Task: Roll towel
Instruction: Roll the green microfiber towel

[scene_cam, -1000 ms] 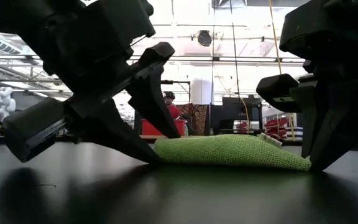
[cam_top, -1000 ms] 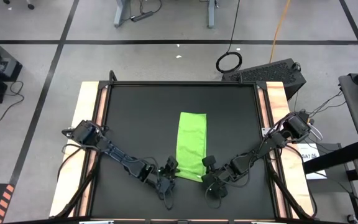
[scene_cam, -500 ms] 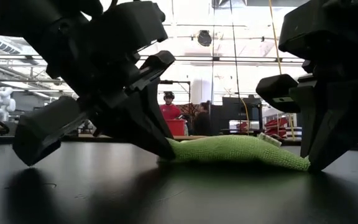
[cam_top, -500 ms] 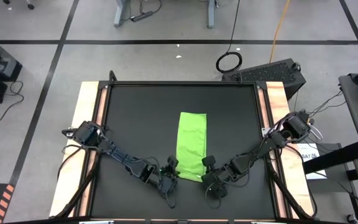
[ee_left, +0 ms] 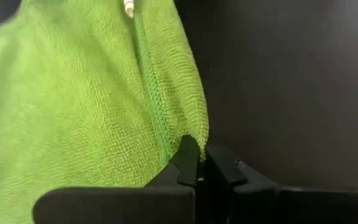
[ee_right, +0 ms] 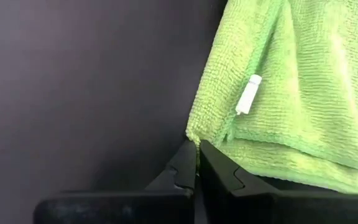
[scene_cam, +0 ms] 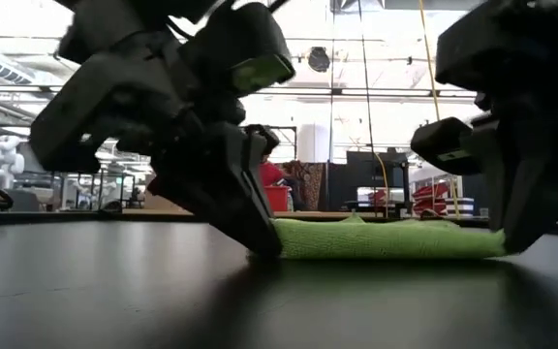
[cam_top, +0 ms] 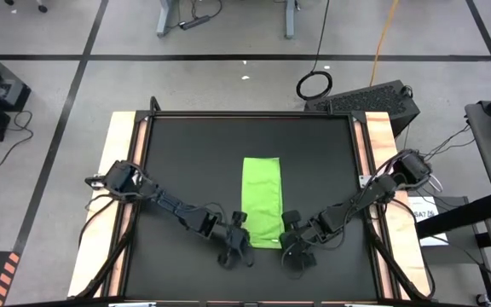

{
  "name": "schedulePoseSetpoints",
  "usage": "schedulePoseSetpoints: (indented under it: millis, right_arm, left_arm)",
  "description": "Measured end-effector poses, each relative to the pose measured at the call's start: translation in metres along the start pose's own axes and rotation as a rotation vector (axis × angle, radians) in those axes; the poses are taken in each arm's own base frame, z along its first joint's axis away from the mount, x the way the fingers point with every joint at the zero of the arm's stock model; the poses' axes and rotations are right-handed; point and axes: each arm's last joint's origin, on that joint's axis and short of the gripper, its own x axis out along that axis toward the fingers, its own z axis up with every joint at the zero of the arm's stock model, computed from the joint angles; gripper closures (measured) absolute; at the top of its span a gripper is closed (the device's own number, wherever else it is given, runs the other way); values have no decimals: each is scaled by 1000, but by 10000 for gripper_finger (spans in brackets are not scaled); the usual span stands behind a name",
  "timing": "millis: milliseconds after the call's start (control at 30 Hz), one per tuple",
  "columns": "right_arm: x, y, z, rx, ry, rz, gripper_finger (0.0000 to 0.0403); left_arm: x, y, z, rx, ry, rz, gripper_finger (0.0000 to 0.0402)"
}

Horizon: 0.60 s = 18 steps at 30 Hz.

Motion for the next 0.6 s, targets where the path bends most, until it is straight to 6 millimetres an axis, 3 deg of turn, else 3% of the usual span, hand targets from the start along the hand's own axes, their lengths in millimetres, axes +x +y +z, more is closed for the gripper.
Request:
schedulePoseSetpoints:
  millis: [367,600]
  right_arm:
    - [-8,0,5,106,22,220,393]
    - [-8,0,4,117,29,207,332]
  left_arm:
    - [1,30,6,-286,-44,-305,391]
    - [1,42,3,-434,-8,-340,391]
